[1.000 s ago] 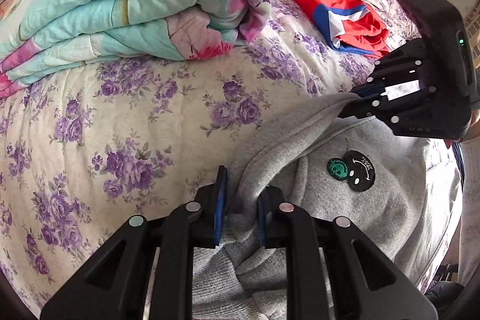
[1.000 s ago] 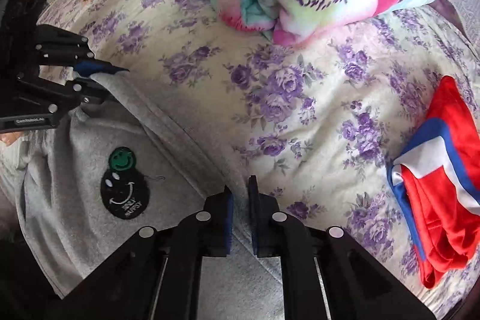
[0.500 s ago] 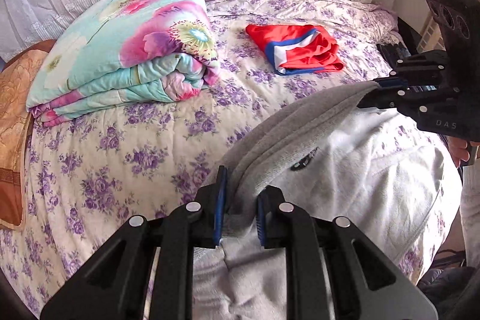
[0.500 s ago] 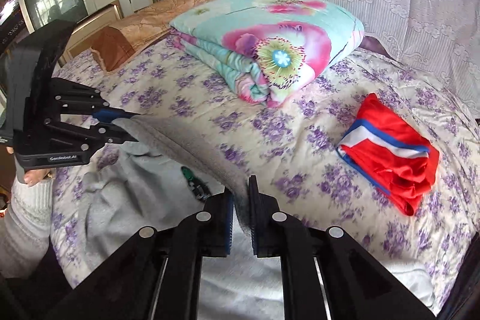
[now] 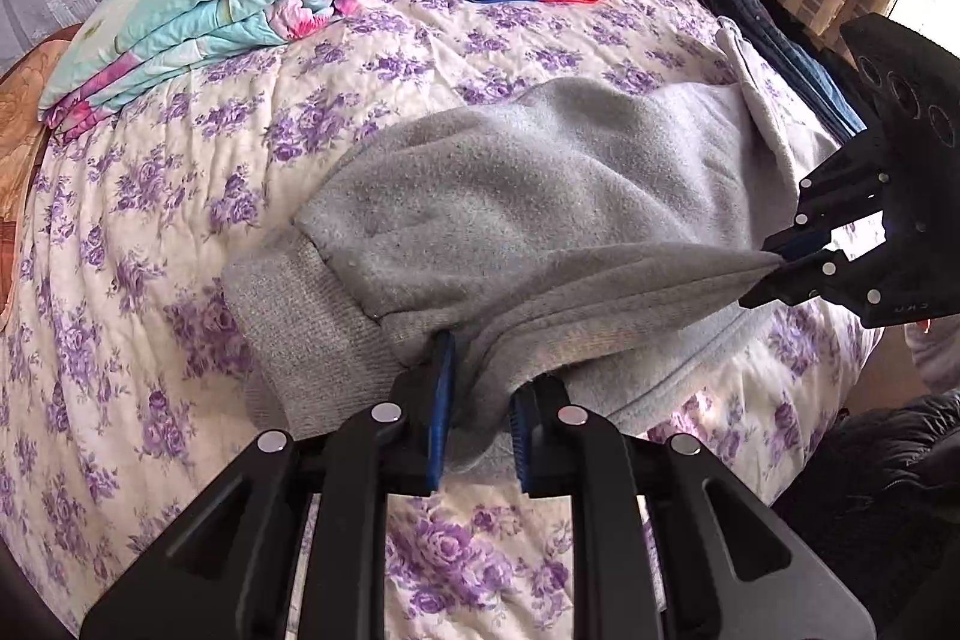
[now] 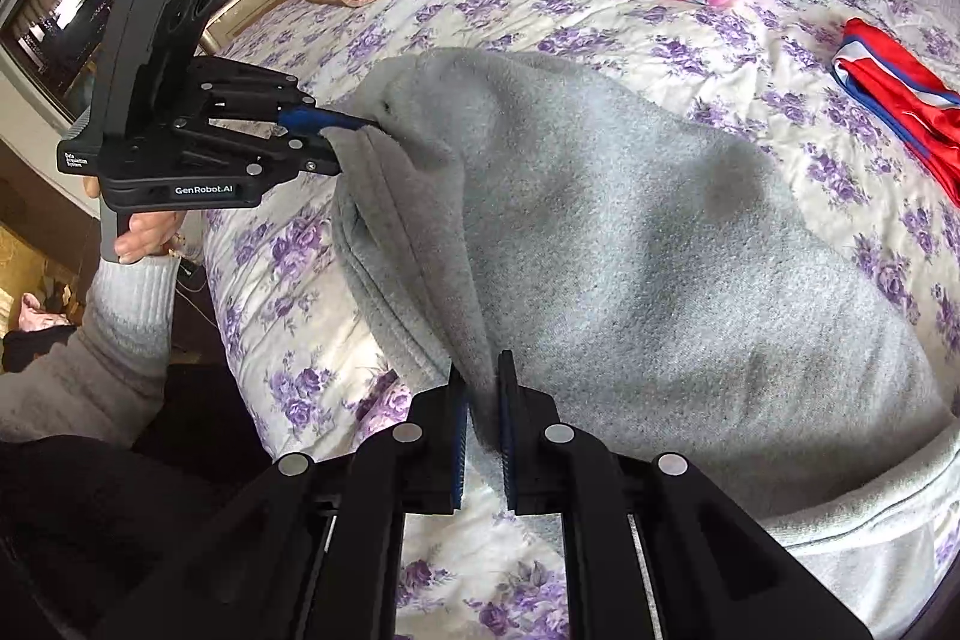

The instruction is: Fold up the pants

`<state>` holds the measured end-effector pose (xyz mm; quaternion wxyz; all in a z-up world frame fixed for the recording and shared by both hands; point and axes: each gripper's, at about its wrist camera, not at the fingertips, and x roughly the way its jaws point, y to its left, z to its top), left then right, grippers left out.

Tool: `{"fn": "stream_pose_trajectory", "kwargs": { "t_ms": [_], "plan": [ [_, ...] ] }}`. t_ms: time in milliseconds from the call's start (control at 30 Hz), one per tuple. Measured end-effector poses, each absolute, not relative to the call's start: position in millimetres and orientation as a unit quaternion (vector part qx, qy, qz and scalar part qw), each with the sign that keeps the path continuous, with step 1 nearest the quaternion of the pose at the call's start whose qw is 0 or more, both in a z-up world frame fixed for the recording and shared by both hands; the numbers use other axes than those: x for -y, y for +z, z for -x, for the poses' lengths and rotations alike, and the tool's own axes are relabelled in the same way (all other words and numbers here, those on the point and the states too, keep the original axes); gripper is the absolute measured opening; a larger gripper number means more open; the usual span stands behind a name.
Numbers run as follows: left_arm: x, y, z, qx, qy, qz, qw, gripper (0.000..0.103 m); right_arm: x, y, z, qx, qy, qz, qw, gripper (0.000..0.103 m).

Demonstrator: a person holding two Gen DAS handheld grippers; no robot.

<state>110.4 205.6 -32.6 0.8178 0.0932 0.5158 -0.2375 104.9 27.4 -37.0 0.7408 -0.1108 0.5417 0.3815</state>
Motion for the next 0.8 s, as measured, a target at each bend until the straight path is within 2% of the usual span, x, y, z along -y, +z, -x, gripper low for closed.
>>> {"fn": "stream_pose_trajectory", "kwargs": {
  "t_ms": [200, 333, 400, 433, 467, 500, 667, 767, 800],
  "plan": [
    [-209, -57, -100, -0.537, -0.245, -0.095, 0.802, 0.02, -34, -87, -107, -0.583, 0.363, 0.105, 0.719, 0.01],
    [-207, -52, -74, -0.52, -0.26, -0.108, 0.807, 0.022, -37, -99, -104, -0.575, 0.361, 0.104, 0.727, 0.01],
    [-208, -42, -60, -0.508, -0.254, -0.119, 0.815, 0.036, -36, -99, -104, -0.574, 0.362, 0.098, 0.728, 0.01],
    [-210, -35, -54, -0.503, -0.252, -0.116, 0.819, 0.066, -35, -99, -104, -0.571, 0.364, 0.096, 0.729, 0.01],
    [-213, -25, -47, -0.488, -0.248, -0.108, 0.83, 0.087, -34, -100, -104, -0.57, 0.366, 0.093, 0.73, 0.01],
    [-217, -14, -40, -0.468, -0.242, -0.101, 0.844, 0.09, -33, -100, -103, -0.568, 0.367, 0.09, 0.731, 0.01],
    [-211, 25, -42, -0.433, -0.209, -0.038, 0.876, 0.09, -36, -94, -97, -0.549, 0.362, 0.103, 0.746, 0.013],
    [-187, 17, -64, -0.444, -0.197, 0.018, 0.874, 0.089, -39, -90, -87, -0.531, 0.356, 0.127, 0.758, 0.013],
    [-177, 7, -72, -0.456, -0.197, 0.029, 0.868, 0.085, -39, -89, -86, -0.53, 0.354, 0.128, 0.76, 0.013]
  ]
}}
